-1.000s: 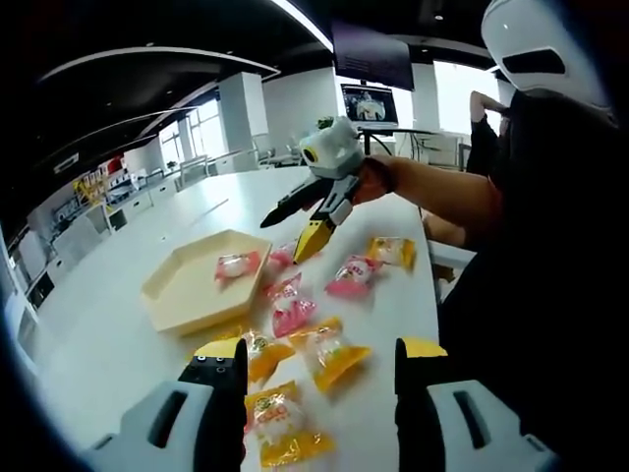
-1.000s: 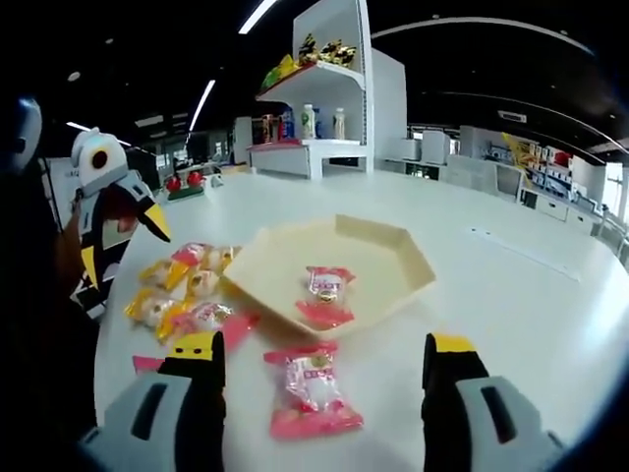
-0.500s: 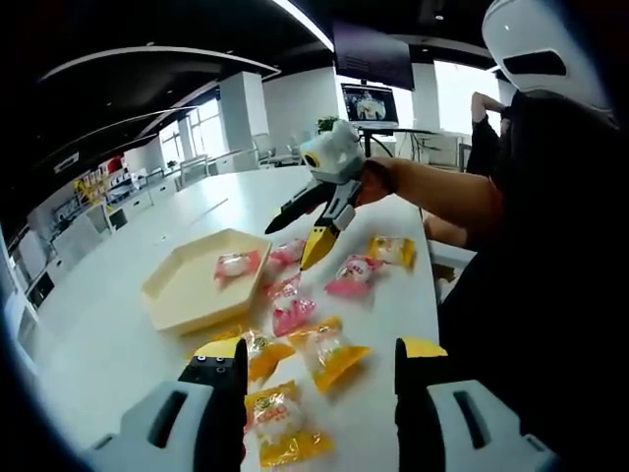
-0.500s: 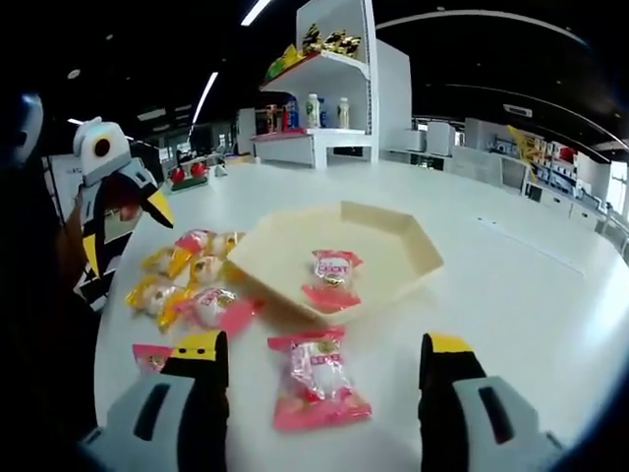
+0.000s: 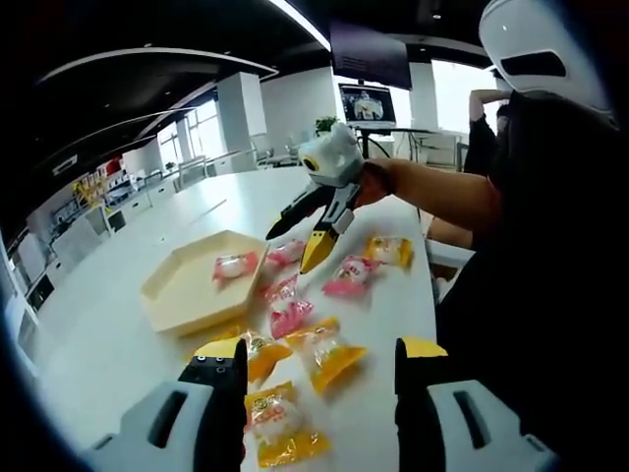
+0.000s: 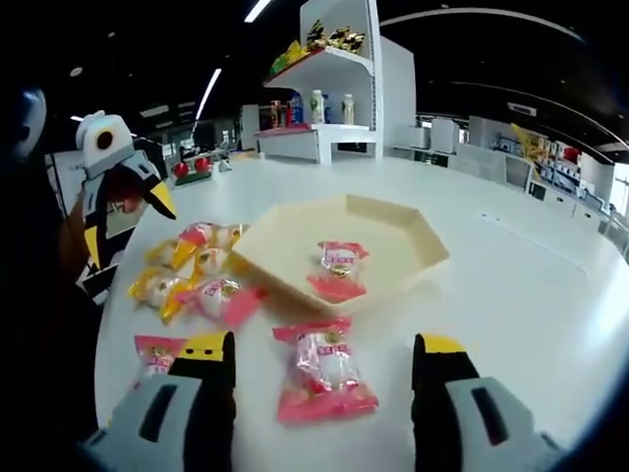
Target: Pick up the marshmallows scattered on the table and place them into the bowl on the table
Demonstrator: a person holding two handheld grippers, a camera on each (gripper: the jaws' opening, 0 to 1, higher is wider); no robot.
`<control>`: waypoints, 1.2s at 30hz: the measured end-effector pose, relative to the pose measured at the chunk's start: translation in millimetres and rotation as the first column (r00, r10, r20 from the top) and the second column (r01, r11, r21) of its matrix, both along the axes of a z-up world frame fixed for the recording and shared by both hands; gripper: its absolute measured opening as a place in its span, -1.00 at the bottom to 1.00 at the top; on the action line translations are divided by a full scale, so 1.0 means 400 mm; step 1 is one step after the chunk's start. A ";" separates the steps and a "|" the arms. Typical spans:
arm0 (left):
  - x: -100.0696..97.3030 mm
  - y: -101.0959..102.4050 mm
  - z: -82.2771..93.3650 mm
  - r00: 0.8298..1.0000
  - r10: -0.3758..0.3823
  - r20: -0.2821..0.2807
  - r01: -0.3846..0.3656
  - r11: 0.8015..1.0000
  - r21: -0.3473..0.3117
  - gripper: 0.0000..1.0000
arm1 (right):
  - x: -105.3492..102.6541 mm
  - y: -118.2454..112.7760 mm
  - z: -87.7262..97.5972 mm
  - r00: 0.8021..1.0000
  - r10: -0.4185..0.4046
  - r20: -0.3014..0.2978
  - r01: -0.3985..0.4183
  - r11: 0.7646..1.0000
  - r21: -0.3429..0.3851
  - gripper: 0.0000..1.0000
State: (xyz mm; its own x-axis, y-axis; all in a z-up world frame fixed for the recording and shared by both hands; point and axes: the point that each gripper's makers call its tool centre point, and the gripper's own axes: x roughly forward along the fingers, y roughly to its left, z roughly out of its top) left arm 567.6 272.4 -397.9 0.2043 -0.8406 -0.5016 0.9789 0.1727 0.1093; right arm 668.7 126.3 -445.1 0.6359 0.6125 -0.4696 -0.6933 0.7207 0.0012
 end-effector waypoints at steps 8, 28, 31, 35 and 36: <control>-0.003 0.000 0.001 1.000 -0.003 0.001 0.003 1.000 -0.002 0.21 | -0.006 -0.004 -0.009 1.000 0.001 -0.013 -0.001 1.000 -0.013 0.32; 0.006 0.001 0.008 1.000 -0.006 0.011 0.006 1.000 0.001 0.21 | 0.004 0.001 -0.015 1.000 0.002 -0.026 -0.002 1.000 0.002 0.15; 0.004 0.000 0.006 1.000 -0.011 0.012 0.011 1.000 0.004 0.21 | 0.007 0.000 -0.013 1.000 -0.006 -0.031 0.006 1.000 0.012 0.10; 0.004 -0.001 0.002 1.000 -0.010 0.007 0.010 1.000 0.004 0.21 | 0.007 0.001 -0.013 0.999 -0.005 -0.034 0.006 1.000 0.013 0.05; 0.005 0.000 0.001 1.000 -0.009 0.007 0.009 1.000 0.005 0.21 | 0.008 0.000 -0.012 0.999 -0.006 -0.034 0.007 1.000 0.013 0.02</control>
